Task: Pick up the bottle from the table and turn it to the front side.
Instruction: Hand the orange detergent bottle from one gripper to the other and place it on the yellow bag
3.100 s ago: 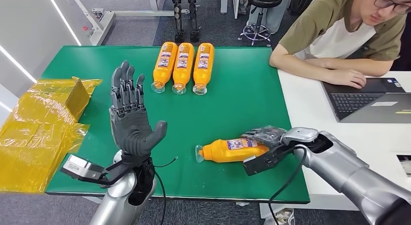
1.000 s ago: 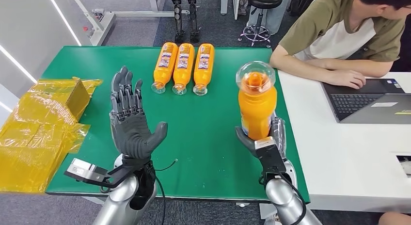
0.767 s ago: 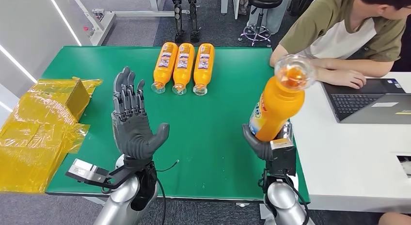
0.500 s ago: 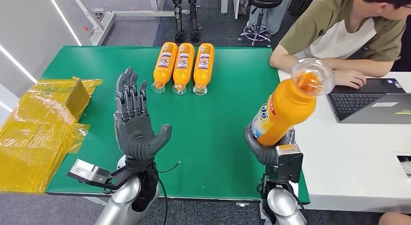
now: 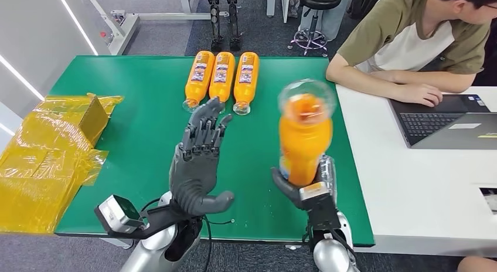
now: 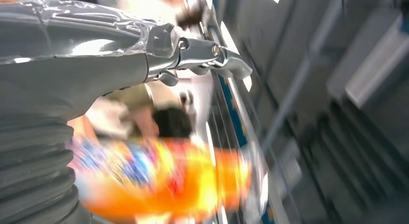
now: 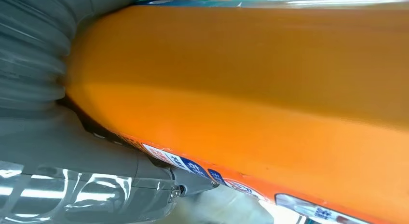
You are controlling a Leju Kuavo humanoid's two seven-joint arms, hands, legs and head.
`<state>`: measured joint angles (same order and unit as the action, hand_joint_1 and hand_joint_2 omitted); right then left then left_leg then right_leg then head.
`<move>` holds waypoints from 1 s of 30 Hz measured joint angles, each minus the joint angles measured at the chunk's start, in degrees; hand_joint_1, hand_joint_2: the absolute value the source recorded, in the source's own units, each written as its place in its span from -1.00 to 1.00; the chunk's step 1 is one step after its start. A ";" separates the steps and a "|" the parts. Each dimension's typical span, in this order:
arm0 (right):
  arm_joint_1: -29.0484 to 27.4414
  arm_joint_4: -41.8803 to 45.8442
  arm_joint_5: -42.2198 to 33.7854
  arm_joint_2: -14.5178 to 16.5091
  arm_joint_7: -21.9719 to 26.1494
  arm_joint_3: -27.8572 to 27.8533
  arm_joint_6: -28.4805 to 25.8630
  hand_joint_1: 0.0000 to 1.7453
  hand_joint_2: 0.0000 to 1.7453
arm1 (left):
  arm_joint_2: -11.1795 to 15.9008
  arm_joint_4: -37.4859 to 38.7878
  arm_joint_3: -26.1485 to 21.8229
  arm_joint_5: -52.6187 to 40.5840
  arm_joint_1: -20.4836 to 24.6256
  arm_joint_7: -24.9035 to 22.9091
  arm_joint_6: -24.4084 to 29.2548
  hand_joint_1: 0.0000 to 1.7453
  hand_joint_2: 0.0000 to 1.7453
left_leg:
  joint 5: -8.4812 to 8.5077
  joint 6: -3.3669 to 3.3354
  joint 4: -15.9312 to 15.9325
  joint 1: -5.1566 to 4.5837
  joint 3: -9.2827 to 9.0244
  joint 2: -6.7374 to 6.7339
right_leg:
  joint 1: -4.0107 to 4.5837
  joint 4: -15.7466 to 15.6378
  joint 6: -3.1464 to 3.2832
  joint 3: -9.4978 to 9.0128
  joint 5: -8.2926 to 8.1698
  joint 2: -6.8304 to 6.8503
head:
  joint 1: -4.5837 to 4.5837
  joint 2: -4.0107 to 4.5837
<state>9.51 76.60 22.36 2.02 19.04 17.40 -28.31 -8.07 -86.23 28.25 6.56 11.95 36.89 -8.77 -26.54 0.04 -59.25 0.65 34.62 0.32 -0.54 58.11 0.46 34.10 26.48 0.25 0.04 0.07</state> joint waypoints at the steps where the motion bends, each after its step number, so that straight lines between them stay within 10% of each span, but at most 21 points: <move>1: -0.08 0.45 4.07 -0.55 -1.35 0.67 2.25 1.00 1.00 | -0.04 0.25 0.20 -0.28 0.26 -0.06 -1.64 -1.00 1.00 | 0.00 0.00 0.00 0.00 0.00 0.00 | 0.00 0.00 0.00 0.00 0.00 0.00 | 0.00 0.00; 24: -0.84 5.24 18.65 -10.97 -9.66 4.61 20.38 1.00 1.00 | 0.26 6.04 0.50 1.21 2.18 -1.47 -4.81 -1.00 1.00 | 0.00 0.00 0.00 -0.01 0.02 -0.04 | -0.01 0.00 0.00 0.04 0.00 -0.03 | 0.00 0.00; 28: -0.54 5.08 18.75 -11.60 -9.98 4.85 21.19 1.00 1.00 | 0.44 6.08 0.52 0.88 2.04 -2.15 -3.62 0.93 1.00 | 0.00 0.00 0.00 -0.01 0.03 -0.04 | -0.01 0.00 0.00 0.04 0.00 -0.03 | 0.00 0.00; 30: -0.40 4.88 18.75 -11.81 -10.05 4.95 21.28 1.00 1.00 | 0.45 6.08 0.51 0.31 1.91 -2.68 -2.93 1.00 1.00 | 0.00 0.00 0.00 -0.01 0.03 -0.04 | -0.01 0.00 0.00 0.03 0.00 -0.03 | 0.00 0.00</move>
<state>9.12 81.48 41.11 -9.79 8.99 22.34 -7.03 -7.62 -80.15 28.76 6.86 13.87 34.22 -11.70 -26.54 0.04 -59.25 0.64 34.65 0.28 -0.55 58.11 0.45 34.13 26.47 0.22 0.04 0.07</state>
